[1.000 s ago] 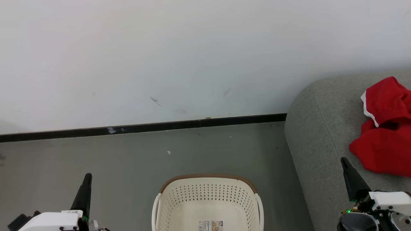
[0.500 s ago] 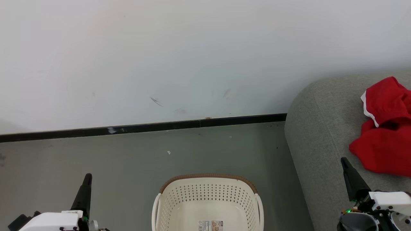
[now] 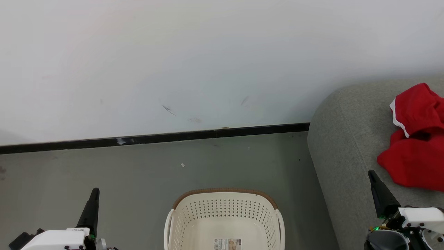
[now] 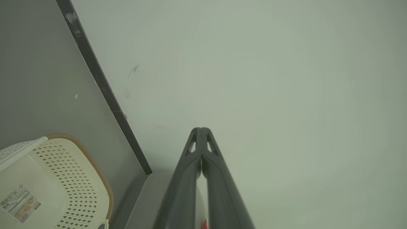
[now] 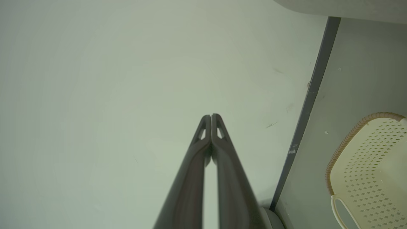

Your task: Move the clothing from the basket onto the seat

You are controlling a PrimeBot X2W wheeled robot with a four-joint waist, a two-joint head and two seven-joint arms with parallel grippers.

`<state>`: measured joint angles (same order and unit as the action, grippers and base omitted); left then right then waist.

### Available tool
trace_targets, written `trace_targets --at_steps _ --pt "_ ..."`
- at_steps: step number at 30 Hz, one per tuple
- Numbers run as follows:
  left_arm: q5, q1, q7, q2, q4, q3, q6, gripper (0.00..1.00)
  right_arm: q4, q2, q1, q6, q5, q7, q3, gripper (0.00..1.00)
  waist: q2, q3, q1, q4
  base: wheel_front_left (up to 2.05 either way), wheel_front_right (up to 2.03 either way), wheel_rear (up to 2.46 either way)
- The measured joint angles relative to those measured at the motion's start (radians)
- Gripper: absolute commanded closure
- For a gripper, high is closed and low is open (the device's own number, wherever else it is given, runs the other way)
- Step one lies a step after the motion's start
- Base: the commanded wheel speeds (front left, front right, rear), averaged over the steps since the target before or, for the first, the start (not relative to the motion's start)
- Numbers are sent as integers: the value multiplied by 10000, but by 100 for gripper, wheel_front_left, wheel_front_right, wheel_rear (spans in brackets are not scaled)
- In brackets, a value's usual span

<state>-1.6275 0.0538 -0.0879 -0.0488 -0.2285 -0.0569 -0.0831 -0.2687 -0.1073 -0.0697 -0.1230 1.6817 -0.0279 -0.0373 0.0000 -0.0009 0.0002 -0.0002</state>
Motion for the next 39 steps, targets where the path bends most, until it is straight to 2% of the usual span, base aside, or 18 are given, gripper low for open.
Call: trace_targets --at_steps 39 --pt "0 2 0 4 -33 -6 -4 100 -2 0 -1 -2 69 0 4 100 0 0 0 0 0 0 0"
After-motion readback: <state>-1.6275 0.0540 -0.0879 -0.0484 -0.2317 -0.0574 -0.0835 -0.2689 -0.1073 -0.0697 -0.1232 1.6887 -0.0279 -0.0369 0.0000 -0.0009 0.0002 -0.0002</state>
